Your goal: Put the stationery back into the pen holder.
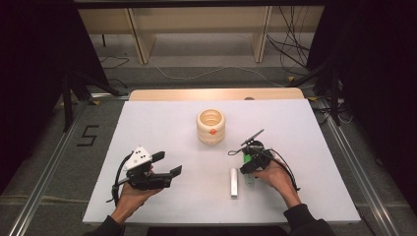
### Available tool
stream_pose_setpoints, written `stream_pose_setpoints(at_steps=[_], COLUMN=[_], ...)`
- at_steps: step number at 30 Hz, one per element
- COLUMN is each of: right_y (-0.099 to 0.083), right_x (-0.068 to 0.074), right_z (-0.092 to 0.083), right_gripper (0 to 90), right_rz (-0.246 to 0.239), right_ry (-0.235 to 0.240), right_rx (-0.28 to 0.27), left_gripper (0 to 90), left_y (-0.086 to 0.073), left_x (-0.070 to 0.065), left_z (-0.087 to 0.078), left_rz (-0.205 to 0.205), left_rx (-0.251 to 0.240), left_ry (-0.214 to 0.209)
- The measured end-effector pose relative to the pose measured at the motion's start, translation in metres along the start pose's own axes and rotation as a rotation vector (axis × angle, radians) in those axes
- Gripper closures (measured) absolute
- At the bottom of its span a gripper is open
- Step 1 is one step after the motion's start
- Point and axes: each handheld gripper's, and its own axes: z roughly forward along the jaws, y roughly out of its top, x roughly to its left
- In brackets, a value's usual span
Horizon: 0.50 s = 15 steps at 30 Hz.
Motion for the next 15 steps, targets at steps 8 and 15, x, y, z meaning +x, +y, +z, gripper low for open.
stream_pose_setpoints(at_steps=[8,15], right_y=[0.0040,0.0070], right_x=[0.0029,0.0041], right_z=[0.0006,0.0006], right_gripper=[43.3,46.0], right_rz=[-0.024,-0.023], right_ry=[-0.013,-0.012], right_rx=[0.021,0.038], left_gripper=[17.5,17.6], left_y=[-0.0002,-0.0004], left_x=[-0.0004,-0.0006], left_z=[0.0002,0.0005], left_rz=[0.006,0.009], left_rx=[0.001,0.000], left_ry=[-0.001,0.001])
